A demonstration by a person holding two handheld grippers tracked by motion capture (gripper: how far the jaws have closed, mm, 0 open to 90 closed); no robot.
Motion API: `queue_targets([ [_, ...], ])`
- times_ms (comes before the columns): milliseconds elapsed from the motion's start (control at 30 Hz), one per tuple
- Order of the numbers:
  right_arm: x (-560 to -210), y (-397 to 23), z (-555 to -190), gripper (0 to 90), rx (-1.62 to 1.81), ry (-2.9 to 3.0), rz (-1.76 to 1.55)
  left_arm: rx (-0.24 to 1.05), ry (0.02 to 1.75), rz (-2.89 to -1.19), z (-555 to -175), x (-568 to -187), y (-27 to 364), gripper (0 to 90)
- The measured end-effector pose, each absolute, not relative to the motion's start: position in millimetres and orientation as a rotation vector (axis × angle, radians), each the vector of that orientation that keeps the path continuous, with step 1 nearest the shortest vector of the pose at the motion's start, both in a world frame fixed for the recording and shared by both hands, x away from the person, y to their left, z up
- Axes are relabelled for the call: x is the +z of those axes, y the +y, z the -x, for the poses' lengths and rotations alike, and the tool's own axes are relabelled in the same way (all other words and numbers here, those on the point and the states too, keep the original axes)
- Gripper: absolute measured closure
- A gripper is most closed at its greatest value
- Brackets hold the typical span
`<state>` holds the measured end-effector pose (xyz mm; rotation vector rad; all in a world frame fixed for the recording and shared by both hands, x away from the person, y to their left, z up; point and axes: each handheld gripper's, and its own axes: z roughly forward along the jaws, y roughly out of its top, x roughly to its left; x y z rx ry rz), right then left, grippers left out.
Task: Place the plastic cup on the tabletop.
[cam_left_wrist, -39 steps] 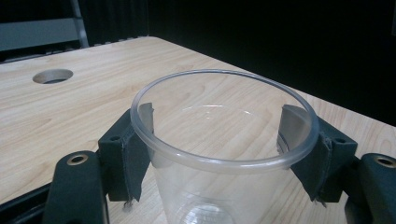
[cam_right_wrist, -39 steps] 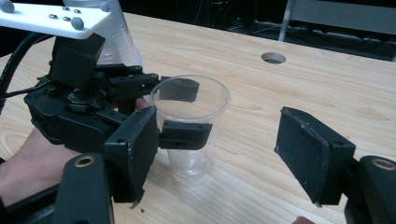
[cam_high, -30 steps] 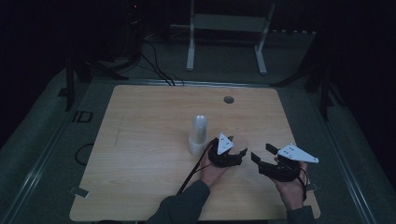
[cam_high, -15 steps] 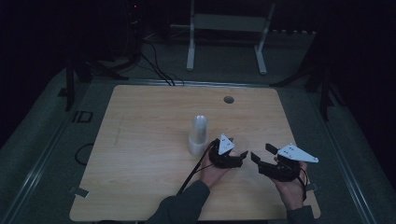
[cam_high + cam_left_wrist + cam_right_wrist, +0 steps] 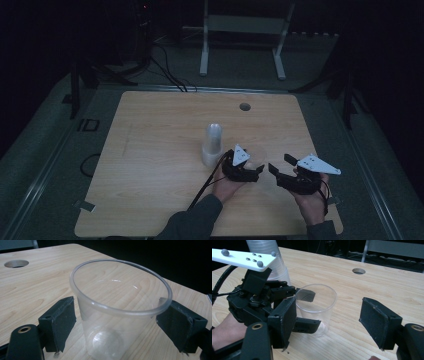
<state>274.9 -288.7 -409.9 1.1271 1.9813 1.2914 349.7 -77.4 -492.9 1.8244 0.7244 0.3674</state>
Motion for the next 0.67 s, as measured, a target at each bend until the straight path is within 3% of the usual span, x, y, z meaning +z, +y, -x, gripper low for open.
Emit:
queue_targets([
  [667, -414, -292, -274, 29.2, 1.304, 1.968, -1.146, 0.308, 0.768, -1.796, -342, -496, -63, 15.1],
])
